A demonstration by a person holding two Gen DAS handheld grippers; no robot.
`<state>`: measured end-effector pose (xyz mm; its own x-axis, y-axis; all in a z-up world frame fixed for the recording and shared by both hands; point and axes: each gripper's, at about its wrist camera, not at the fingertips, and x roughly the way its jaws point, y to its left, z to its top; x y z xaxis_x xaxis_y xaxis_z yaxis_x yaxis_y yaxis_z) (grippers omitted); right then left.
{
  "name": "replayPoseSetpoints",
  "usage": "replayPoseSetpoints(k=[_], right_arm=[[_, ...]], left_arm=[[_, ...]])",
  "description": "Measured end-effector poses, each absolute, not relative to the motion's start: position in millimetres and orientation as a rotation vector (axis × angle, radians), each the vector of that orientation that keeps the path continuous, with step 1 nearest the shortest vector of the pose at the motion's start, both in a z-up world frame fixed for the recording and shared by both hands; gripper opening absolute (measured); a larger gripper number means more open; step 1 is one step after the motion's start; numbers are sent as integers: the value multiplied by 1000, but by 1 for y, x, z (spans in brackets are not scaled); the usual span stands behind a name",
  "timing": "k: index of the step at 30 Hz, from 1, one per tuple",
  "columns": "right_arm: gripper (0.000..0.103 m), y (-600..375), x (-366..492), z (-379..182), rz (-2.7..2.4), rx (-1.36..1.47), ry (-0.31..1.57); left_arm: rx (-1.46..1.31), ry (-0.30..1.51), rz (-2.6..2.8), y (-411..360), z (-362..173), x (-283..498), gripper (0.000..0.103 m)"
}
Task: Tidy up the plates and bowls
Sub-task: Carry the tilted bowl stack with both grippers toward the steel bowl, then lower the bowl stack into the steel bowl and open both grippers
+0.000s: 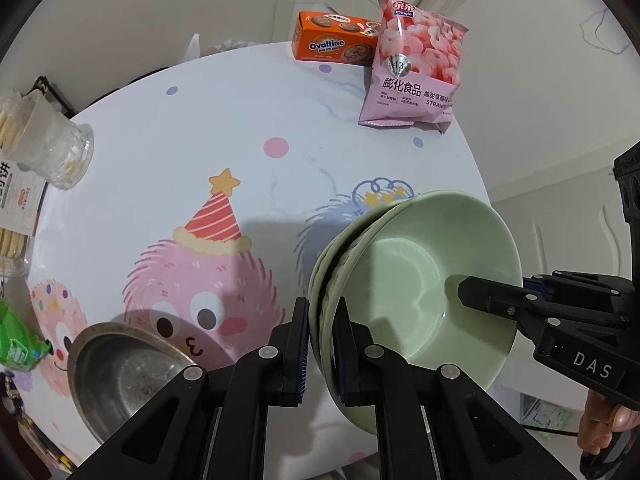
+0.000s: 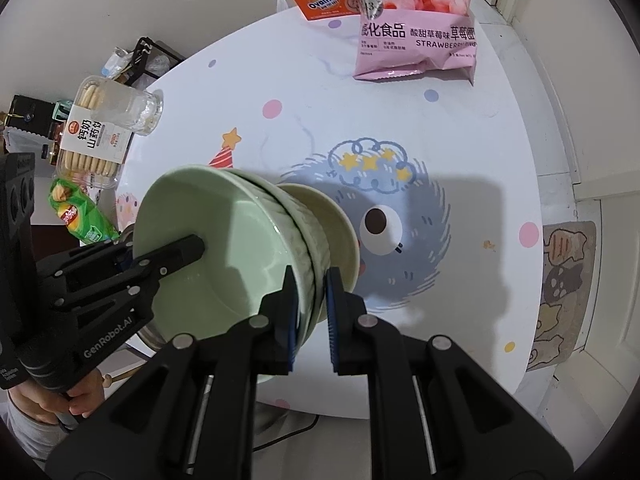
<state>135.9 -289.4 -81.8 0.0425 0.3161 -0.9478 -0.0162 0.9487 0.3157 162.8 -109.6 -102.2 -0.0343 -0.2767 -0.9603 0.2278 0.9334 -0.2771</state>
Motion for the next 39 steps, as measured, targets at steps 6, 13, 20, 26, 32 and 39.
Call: replayPoseSetpoints(k=[6, 13, 20, 26, 32, 39], right_arm=[[16, -278, 137, -67, 287, 226, 1485], [16, -246, 142, -47, 350, 176, 1449], [16, -185, 142, -35, 471, 101, 1437], [16, -114, 132, -41, 602, 27, 1460], [16, -67, 116, -63, 673, -36, 1515], [16, -54, 105, -97, 671, -73, 1586]], left_arm=[[-69, 1524, -383, -94, -85, 162, 10], [-104, 1481, -314, -60, -63, 158, 10], [-161, 1454, -176, 5, -47, 135, 10], [-222, 1454, -44, 70, -46, 108, 10], [-281, 1493, 36, 112, -64, 87, 9], [-331, 1543, 50, 123, -99, 68, 9]])
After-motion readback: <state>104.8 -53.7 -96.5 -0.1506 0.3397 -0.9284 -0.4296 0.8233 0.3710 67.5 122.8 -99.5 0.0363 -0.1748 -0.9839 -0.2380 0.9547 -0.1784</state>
